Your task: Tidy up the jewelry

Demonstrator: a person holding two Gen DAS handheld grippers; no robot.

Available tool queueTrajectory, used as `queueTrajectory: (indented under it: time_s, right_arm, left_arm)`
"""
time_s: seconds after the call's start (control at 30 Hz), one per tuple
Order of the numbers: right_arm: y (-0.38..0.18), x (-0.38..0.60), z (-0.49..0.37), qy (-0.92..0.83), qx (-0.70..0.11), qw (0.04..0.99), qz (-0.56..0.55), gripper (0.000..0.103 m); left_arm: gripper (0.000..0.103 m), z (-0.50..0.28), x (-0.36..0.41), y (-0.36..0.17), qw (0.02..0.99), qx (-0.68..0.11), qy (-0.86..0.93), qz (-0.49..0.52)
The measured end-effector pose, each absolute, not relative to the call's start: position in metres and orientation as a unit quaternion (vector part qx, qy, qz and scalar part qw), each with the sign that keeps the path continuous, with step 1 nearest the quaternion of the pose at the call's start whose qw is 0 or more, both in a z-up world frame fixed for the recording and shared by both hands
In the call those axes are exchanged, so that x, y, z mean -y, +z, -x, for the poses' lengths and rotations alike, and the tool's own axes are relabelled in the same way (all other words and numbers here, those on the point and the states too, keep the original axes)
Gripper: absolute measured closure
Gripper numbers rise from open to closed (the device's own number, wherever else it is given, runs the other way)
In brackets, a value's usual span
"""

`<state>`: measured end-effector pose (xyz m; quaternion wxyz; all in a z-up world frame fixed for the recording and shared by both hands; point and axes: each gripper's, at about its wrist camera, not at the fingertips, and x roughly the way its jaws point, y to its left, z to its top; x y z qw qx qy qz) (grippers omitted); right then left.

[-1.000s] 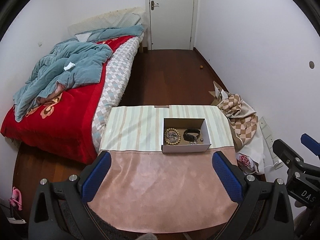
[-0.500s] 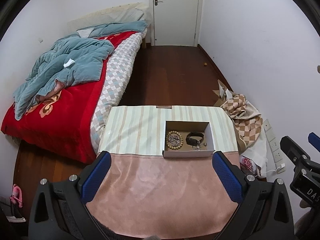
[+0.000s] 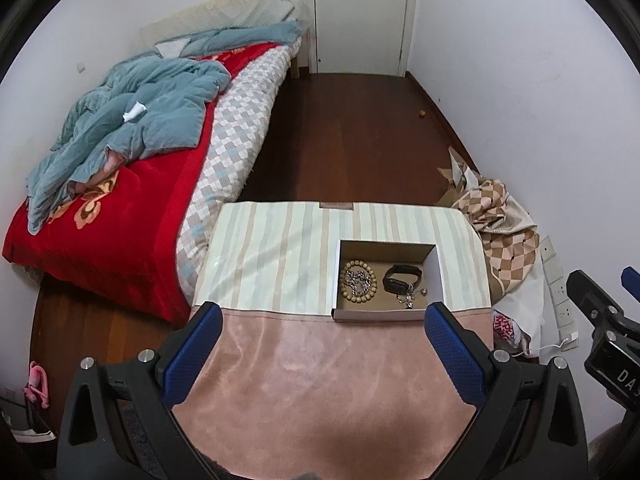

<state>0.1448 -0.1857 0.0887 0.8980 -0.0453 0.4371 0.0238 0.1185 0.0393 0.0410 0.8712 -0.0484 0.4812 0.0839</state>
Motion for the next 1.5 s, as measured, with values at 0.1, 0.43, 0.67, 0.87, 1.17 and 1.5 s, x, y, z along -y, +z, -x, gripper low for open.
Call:
queueTrajectory:
  time_s: [0.1, 0.43, 0.67, 0.87, 1.17, 1.5]
  right_arm:
    - [0.083, 0.184, -0.153, 0.026, -0.446, 0.893, 0.047, 0.002]
    - [0.067, 0.178, -0.170, 0.036, -0.474, 0.878, 0.057, 0.002]
    - [0.061, 0.175, -0.174, 0.035, -0.479, 0.875, 0.065, 0.002]
    - [0.059, 0.175, -0.174, 0.033, -0.481, 0.873, 0.067, 0.002]
    - [0.059, 0.177, -0.173, 0.032, -0.481, 0.873, 0.068, 0.001]
    - [0.062, 0.178, -0.172, 0.036, -0.480, 0.874, 0.067, 0.001]
  left_arm:
    - [0.000, -0.123, -0.038, 0.038, 0.867, -0.489, 0.083, 0.045]
    - [0.000, -0.133, -0.037, 0.033, 0.859, -0.505, 0.078, 0.043]
    - [0.000, -0.133, -0.038, 0.031, 0.858, -0.505, 0.084, 0.043]
    - [0.000, -0.132, -0.040, 0.030, 0.858, -0.505, 0.085, 0.040]
    - [0.000, -0.132, -0.040, 0.029, 0.859, -0.504, 0.082, 0.041]
    - [0.000, -0.132, -0.039, 0.029, 0.858, -0.505, 0.083, 0.039]
